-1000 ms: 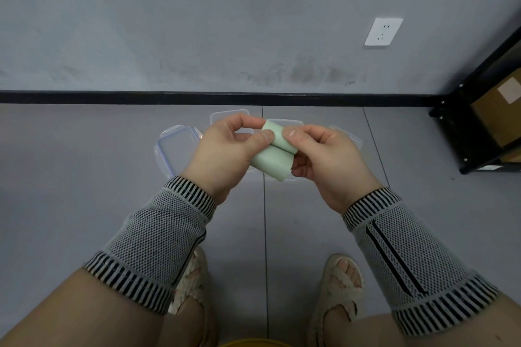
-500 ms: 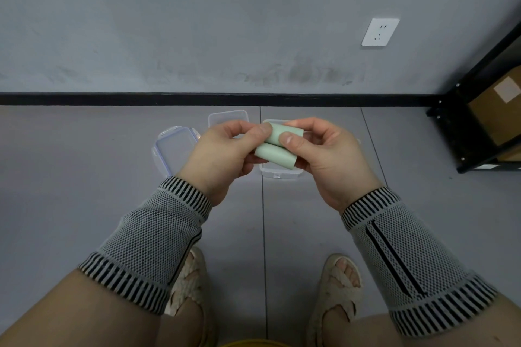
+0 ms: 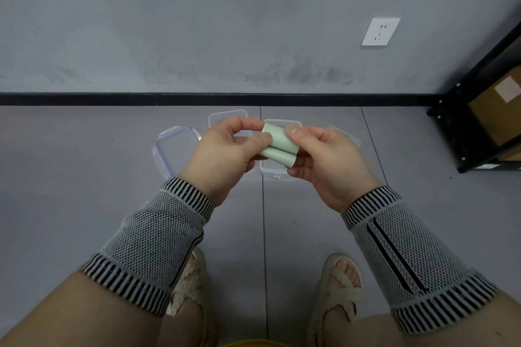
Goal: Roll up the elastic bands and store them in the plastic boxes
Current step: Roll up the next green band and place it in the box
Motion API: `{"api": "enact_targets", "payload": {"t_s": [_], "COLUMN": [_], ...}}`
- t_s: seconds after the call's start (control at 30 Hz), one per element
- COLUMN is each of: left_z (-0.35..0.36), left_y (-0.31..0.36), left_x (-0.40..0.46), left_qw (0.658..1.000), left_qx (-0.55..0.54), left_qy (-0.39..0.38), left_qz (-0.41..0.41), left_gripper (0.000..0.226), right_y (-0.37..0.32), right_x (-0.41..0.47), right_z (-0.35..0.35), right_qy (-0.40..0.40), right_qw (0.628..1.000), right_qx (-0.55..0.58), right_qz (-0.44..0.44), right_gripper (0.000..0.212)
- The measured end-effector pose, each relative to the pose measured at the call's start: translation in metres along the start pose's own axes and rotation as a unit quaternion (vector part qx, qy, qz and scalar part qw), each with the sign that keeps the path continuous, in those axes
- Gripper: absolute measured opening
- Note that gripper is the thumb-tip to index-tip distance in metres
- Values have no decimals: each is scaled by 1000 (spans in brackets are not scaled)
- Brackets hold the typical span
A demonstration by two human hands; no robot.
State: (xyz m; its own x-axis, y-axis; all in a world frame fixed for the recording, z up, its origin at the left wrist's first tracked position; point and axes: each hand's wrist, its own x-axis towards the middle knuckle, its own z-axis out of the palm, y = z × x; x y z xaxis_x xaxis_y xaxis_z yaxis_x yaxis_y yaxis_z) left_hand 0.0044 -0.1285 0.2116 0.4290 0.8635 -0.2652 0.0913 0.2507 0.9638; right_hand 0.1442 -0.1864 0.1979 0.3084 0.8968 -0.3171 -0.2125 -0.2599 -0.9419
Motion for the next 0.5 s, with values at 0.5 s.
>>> {"api": "enact_targets", "payload": {"t_s": [0.5], "left_z": [1], "left_y": [-1], "left_x": [1], "left_qw": [999], "left_qx": [-21], "left_qy": [-6], "left_qz": [-24], "left_gripper": [22], "right_y": [-1], "right_x": [0], "right_z": [0], "right_qy": [24], "right_qw": [999], "right_qx": [-2], "right_qz": [-47], "right_gripper": [9]}}
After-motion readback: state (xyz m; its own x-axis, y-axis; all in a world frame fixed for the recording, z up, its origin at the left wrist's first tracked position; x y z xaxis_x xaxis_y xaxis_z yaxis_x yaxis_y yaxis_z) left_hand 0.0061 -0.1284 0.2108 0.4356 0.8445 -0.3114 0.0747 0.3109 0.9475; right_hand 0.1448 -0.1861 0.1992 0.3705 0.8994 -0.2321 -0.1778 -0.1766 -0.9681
